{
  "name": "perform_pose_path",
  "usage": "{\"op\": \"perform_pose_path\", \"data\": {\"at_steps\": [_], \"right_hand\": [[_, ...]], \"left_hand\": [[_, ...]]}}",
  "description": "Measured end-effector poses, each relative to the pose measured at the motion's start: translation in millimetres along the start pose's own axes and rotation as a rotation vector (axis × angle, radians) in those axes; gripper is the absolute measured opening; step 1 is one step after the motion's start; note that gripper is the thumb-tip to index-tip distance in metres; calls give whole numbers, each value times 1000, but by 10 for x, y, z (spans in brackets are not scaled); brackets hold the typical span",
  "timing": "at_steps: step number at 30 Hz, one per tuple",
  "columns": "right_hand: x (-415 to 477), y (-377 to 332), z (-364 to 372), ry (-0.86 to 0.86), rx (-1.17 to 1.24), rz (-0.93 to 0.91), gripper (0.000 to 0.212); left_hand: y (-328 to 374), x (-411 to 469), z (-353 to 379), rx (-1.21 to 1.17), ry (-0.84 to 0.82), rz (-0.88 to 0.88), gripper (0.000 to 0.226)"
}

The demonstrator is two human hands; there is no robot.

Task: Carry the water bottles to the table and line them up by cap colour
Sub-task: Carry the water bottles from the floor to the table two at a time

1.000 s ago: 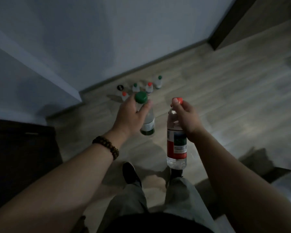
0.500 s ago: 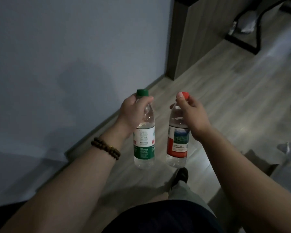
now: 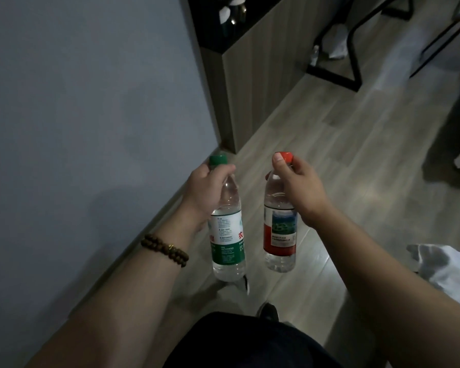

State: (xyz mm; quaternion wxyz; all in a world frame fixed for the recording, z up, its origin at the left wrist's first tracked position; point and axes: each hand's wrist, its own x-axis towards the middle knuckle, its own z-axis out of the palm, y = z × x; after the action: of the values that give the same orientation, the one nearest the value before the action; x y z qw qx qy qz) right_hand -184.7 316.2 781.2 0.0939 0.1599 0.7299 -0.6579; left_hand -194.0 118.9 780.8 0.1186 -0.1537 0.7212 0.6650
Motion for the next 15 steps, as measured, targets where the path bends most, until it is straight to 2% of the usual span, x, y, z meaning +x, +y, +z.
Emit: {"op": "perform_pose_path", "data": {"at_steps": [6,10,15], "right_hand": [[1020,-193,-440,36,-15,25,35],[1710,-405,-758,87,-54,44,36],[2469,-655,-1186,224,-31,42,38]], "left_hand": [[338,1195,593,51,-62,21,31],[652,2031,1056,107,-108,-2,49],[1120,2900,1666,235,-224,83,53]]}}
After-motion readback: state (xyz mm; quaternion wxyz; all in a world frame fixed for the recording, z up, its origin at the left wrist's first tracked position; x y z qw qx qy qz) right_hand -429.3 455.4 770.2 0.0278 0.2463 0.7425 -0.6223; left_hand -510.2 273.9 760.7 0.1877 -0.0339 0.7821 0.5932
